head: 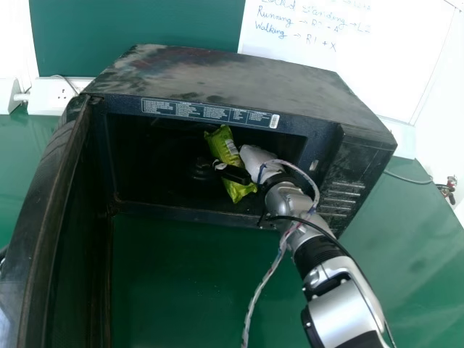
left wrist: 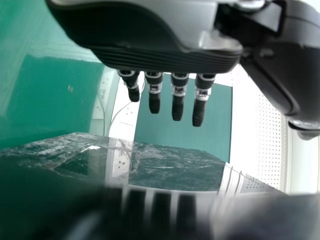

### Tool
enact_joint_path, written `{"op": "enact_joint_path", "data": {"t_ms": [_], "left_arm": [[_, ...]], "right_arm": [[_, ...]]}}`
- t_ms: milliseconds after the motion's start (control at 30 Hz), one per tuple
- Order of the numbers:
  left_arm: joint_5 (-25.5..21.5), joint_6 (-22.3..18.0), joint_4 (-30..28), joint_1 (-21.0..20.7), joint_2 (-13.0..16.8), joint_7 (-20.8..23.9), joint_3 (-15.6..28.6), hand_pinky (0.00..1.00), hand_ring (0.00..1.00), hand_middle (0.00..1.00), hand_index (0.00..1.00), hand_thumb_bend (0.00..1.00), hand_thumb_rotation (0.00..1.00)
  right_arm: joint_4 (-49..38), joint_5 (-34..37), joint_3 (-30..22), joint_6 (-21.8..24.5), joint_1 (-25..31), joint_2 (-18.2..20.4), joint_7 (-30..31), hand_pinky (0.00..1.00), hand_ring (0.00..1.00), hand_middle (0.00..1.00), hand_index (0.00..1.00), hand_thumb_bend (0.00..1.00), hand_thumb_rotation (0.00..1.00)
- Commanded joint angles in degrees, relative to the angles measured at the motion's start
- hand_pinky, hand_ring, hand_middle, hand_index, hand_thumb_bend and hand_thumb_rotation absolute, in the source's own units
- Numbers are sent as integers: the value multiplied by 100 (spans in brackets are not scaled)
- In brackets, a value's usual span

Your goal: Put biscuit inside oven

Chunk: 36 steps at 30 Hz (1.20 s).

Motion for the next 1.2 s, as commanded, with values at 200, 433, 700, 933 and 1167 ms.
{"op": "enact_joint_path", "data": {"t_ms": [200, 433, 700, 933, 1167], "left_arm": [[-17, -56, -100, 117, -34, 4, -90, 81, 80, 80, 80, 91, 82], [-43, -78, -184, 218, -24, -55, -215, 79, 82, 82, 78, 87, 83], [246, -401, 51, 133, 35, -140, -79, 83, 82, 83, 80, 89, 84], [-6, -435, 152, 151, 206, -312, -77, 82, 83, 83, 80, 88, 84], [-6, -492, 205, 239, 219, -382, 4, 83, 81, 82, 80, 86, 84]], "right_arm": [[123, 137, -25, 101, -293, 150, -109, 0, 0, 0, 47, 49, 4], [144, 159, -5, 31, -301, 232, -82, 0, 0, 0, 47, 49, 4], [157, 228, -25, -49, -155, 196, -300, 13, 7, 14, 48, 49, 4], [158, 235, -7, -60, -129, 159, -296, 29, 31, 45, 48, 50, 5], [150, 226, 11, -116, -91, 134, -320, 51, 76, 85, 78, 54, 2]]}}
